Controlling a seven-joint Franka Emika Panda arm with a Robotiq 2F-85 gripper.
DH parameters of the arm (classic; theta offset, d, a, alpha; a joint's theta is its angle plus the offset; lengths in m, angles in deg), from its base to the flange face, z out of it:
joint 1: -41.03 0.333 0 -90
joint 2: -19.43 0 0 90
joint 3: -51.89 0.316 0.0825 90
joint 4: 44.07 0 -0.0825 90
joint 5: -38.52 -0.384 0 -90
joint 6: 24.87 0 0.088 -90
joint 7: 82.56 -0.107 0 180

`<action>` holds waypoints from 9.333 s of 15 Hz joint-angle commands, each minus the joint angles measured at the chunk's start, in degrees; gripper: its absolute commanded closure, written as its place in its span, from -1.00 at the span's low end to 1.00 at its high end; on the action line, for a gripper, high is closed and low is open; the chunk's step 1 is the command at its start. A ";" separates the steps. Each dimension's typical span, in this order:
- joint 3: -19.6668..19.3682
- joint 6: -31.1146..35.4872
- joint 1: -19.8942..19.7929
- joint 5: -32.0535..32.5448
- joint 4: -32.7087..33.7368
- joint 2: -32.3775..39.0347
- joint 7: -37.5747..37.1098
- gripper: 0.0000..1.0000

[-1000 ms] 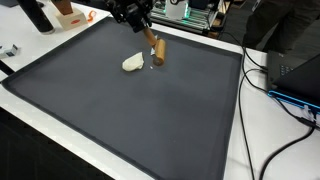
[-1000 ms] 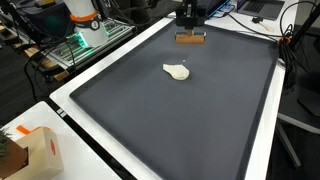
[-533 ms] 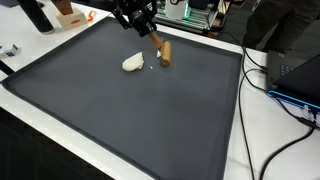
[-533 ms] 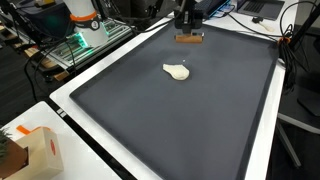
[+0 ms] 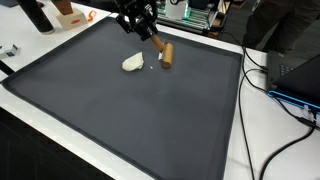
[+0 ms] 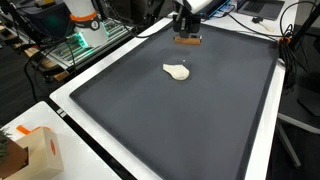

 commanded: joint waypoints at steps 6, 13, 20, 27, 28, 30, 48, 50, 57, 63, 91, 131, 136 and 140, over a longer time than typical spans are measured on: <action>0.21 -1.79 -1.68 -3.24 -0.35 1.13 -2.23 0.51; 0.28 -1.50 -2.24 -4.14 -0.37 2.38 -3.06 0.51; 0.13 -1.07 -2.72 -4.28 -0.54 2.93 -2.85 0.51; 0.04 -0.85 -3.05 -3.74 -0.90 2.52 -2.27 0.51; -0.06 -0.92 -2.99 -3.00 -0.86 2.50 -2.31 0.51; -0.05 -1.07 -3.12 -2.87 -0.86 2.44 -2.02 0.51; 0.51 -2.36 -1.45 10.98 -1.30 -2.62 -1.92 0.51; 0.48 -2.79 -0.94 13.46 -1.24 -3.99 -1.91 0.51; 0.41 -5.90 1.01 24.76 -0.75 -8.56 -0.61 0.51; 0.70 -5.60 2.75 30.94 -0.82 -11.62 7.44 0.51; 0.79 1.82 3.54 34.27 -1.07 -4.69 36.01 0.51; 1.63 24.28 0.40 31.03 -6.61 -0.57 49.98 0.51; 1.66 18.02 0.63 31.60 -5.20 -0.14 51.94 0.51; 1.57 14.27 0.98 32.56 -4.08 0.15 52.96 0.51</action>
